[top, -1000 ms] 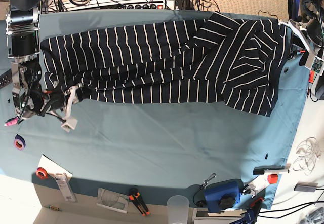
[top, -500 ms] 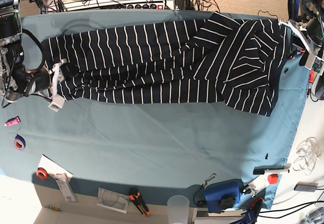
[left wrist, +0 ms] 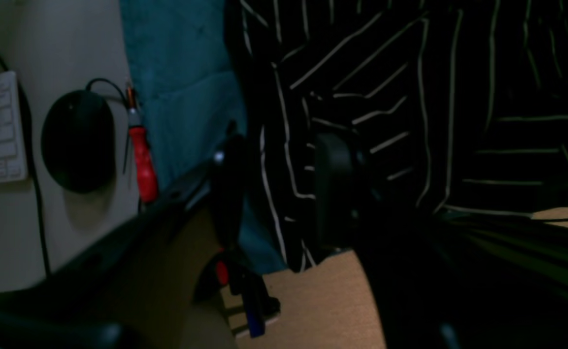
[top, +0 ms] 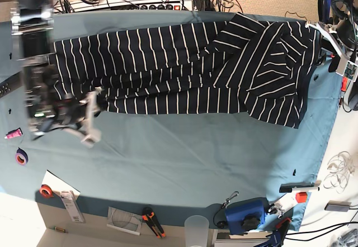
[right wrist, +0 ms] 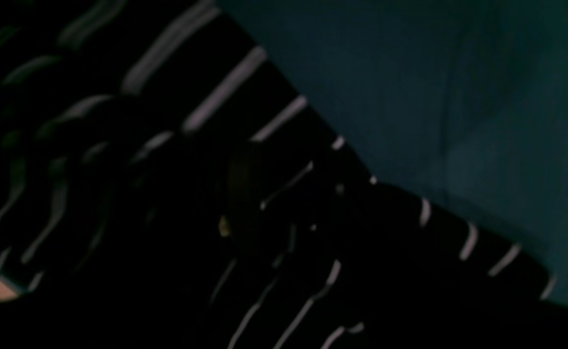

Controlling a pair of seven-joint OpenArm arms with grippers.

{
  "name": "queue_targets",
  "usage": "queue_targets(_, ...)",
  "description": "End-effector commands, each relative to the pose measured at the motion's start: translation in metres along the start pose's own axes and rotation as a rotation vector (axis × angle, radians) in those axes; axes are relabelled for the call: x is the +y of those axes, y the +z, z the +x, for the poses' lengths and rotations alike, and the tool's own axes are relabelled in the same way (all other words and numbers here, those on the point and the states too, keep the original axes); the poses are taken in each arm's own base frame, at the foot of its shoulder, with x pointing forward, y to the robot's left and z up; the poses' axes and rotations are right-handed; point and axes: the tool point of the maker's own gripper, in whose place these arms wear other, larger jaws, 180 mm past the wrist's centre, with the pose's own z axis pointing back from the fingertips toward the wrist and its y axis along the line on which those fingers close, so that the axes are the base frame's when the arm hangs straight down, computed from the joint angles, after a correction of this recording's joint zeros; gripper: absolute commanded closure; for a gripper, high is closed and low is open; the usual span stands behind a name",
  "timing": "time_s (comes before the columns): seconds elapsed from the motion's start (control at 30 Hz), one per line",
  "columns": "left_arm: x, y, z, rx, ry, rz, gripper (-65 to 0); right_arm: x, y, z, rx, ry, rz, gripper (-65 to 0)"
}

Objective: Layout the t-shirt on the table in an organized manner, then fold the t-shirt properly
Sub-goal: 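Lower the right gripper to the strip's end and tug it outward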

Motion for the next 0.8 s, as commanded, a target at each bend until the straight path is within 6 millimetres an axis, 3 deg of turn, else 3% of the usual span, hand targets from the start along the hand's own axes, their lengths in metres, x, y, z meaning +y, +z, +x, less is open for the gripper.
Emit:
queue_targets(0.0, 0.001, 0.003, 0.008, -0.030, -0.018, 0.007, -24.3, -0.011, 0.009, 0.008, -0.024, -0.007, -0.027, -18.4)
queue_targets(0.3, 0.001, 0.003, 0.008, -0.031, -0.018, 0.007, -24.3, -0.013, 0.015, -0.011, -0.023, -0.053, 0.029, -18.4)
queue_targets(0.6, 0.001, 0.003, 0.011, -0.042, -0.019, 0.007, -24.3, -0.016, 0.023, -0.080, 0.093, -0.105, 0.062, -18.4)
queue_targets(0.77, 0.001, 0.003, 0.010, -0.041, -0.018, 0.007, -24.3, -0.007, 0.035, -0.086, 0.055, -0.108, 0.152, -18.4)
